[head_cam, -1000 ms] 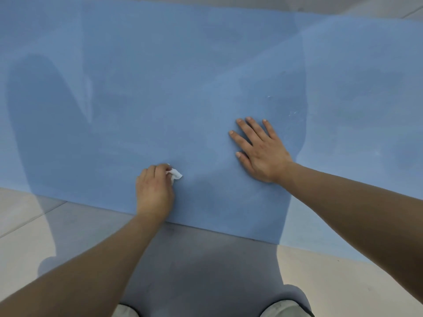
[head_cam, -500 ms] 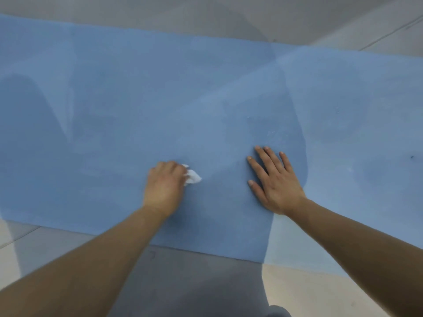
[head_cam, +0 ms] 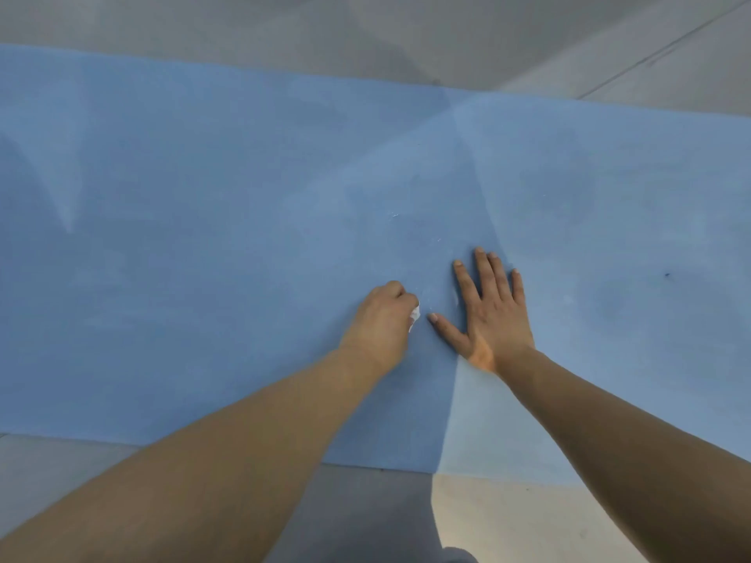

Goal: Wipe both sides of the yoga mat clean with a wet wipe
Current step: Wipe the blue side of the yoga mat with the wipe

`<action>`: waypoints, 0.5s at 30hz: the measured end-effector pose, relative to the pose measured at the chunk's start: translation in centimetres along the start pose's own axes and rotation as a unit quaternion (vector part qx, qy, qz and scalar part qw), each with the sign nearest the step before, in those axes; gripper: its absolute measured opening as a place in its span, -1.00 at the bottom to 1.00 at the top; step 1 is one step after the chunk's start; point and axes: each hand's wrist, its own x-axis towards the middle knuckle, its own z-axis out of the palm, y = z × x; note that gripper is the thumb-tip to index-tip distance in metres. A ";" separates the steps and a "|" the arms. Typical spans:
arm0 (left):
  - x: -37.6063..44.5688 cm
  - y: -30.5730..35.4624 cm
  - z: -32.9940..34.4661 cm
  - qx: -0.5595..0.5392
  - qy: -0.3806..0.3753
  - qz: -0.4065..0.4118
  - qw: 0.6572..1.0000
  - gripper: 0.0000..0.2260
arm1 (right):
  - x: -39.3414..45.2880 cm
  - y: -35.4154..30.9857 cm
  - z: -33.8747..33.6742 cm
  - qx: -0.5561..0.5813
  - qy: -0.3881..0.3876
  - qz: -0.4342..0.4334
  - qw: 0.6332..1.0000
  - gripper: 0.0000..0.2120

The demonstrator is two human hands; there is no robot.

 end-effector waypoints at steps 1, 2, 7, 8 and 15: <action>-0.1 -0.2 0.0 0.006 -0.003 0.012 1.000 -0.90 | 0.0 -0.2 0.0 0.002 -0.001 -0.004 1.000 -0.14; -0.2 -0.8 -0.3 0.016 0.001 0.026 1.000 -0.87 | 0.1 -0.2 0.1 0.006 0.000 -0.006 1.000 -0.14; 0.8 -6.1 -3.8 0.117 0.055 0.025 0.991 -0.75 | 0.0 0.1 0.2 0.037 0.009 -0.005 0.999 -0.17; 1.2 -7.0 -4.8 0.137 0.078 -0.001 0.988 -0.77 | 0.0 0.2 0.1 0.039 0.009 -0.005 0.999 -0.18; 3.2 -5.3 -5.0 0.055 0.164 -0.187 0.967 -0.90 | -0.2 0.3 0.4 0.057 0.041 0.012 0.997 -0.28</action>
